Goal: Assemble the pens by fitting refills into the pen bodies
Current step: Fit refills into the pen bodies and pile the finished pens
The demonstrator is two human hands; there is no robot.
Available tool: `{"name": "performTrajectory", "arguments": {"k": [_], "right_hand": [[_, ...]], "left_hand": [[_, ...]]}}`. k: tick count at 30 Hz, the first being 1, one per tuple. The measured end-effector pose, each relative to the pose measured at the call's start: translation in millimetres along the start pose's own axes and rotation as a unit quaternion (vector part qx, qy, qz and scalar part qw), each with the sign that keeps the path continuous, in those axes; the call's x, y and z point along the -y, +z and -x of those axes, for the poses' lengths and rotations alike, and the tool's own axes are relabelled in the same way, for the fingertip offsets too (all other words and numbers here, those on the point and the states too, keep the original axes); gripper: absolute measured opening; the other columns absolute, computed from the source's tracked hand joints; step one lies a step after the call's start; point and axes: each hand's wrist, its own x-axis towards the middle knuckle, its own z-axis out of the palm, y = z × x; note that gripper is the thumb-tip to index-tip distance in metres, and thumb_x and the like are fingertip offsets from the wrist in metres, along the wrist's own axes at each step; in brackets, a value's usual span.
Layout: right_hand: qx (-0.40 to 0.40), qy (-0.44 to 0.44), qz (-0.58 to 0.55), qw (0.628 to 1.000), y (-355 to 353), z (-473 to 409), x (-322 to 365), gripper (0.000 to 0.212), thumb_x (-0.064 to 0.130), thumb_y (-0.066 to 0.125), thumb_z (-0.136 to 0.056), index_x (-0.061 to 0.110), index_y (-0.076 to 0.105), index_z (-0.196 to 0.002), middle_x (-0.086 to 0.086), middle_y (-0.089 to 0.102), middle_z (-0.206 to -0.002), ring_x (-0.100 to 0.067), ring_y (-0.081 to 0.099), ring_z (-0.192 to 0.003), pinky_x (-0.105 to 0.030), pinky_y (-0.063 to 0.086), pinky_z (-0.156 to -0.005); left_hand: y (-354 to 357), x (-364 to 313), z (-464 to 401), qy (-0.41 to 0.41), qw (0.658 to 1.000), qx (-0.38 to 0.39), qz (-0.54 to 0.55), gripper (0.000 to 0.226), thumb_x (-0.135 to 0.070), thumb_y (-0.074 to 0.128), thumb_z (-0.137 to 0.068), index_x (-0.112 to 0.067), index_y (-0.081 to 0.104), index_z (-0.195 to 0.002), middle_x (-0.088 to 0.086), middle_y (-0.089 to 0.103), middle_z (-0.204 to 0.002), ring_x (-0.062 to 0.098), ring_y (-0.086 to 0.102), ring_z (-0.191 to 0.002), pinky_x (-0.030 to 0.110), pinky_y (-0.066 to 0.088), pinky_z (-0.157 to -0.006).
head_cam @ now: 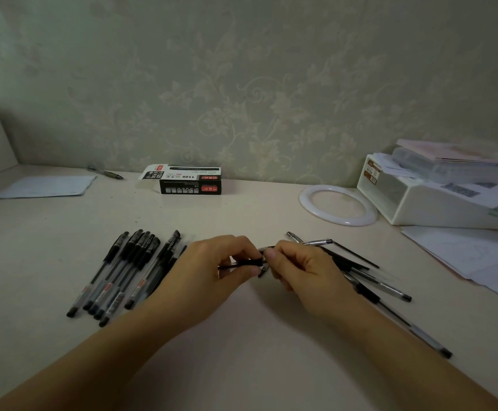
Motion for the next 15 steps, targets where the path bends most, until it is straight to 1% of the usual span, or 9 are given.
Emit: {"name": "performTrajectory", "arguments": {"k": [2,4,6,8,9,11,13,15], "right_hand": [[-0.007,0.006,-0.007,1.000,1,1,2,0.038,0.039,0.052,-0.098,0.028,0.056,-0.062,0.012,0.052,-0.052,-0.002,0.045,-0.050,-0.015,0.037,-0.052],[-0.037,-0.037,0.016,0.999,2,2,4,0.037,0.041,0.046,-0.100,0.025,0.061,-0.070,0.011,0.059,-0.060,-0.004,0.055,-0.058,-0.018,0.043,-0.057],[-0.072,-0.091,0.093,0.989,3,3,4,0.035,0.037,0.040,-0.103,0.018,0.066,-0.089,0.011,0.063,-0.077,-0.008,0.060,-0.075,-0.023,0.047,-0.068],[-0.083,-0.107,0.194,0.972,2,1,2,0.025,0.027,0.045,-0.103,0.015,0.066,-0.108,0.007,0.063,-0.100,-0.011,0.057,-0.094,-0.025,0.046,-0.081],[-0.074,-0.105,0.242,0.962,2,0,0,0.023,0.022,0.049,-0.101,0.015,0.065,-0.116,0.006,0.061,-0.111,-0.013,0.054,-0.103,-0.024,0.044,-0.087],[-0.035,-0.097,0.304,0.947,3,0,-5,0.032,0.021,0.054,-0.098,0.018,0.059,-0.130,0.006,0.054,-0.126,-0.012,0.047,-0.116,-0.019,0.037,-0.096],[-0.001,-0.095,0.334,0.938,4,1,-8,0.038,0.027,0.055,-0.098,0.023,0.054,-0.136,0.009,0.048,-0.134,-0.010,0.042,-0.123,-0.018,0.033,-0.100],[0.018,-0.100,0.348,0.932,6,1,-7,0.037,0.029,0.054,-0.098,0.024,0.055,-0.135,0.008,0.047,-0.136,-0.012,0.042,-0.124,-0.021,0.034,-0.101]], "left_hand": [[0,-2,0,0.004,1.000,-0.011,-0.009,0.010,-0.023,0.070,-0.085,-0.031,0.068,-0.090,-0.019,0.065,-0.081,0.001,0.058,-0.076,0.006,0.040,-0.065],[2,-4,0,-0.004,1.000,-0.029,-0.007,0.010,-0.023,0.069,-0.086,-0.032,0.066,-0.088,-0.020,0.064,-0.082,0.003,0.058,-0.076,0.005,0.040,-0.066],[3,-4,1,-0.019,0.998,-0.054,-0.004,0.011,-0.022,0.068,-0.086,-0.032,0.065,-0.088,-0.018,0.065,-0.081,0.004,0.057,-0.075,0.004,0.040,-0.065],[3,-3,0,-0.042,0.996,-0.075,-0.006,0.012,-0.023,0.067,-0.087,-0.034,0.063,-0.088,-0.016,0.064,-0.080,0.002,0.056,-0.072,0.004,0.041,-0.064],[3,-2,0,-0.058,0.995,-0.083,-0.007,0.011,-0.024,0.067,-0.087,-0.034,0.063,-0.088,-0.016,0.064,-0.080,0.003,0.055,-0.070,0.005,0.041,-0.064],[2,1,-1,-0.089,0.991,-0.102,0.004,0.009,-0.026,0.067,-0.087,-0.034,0.064,-0.088,-0.014,0.064,-0.079,0.004,0.055,-0.066,0.006,0.041,-0.062],[1,2,-2,-0.107,0.987,-0.115,0.016,0.010,-0.025,0.068,-0.086,-0.034,0.064,-0.086,-0.014,0.064,-0.078,0.001,0.055,-0.065,0.005,0.041,-0.061],[1,2,-1,-0.116,0.986,-0.115,0.018,0.009,-0.025,0.068,-0.086,-0.033,0.065,-0.085,-0.014,0.064,-0.077,-0.003,0.056,-0.065,0.004,0.040,-0.060]]}}
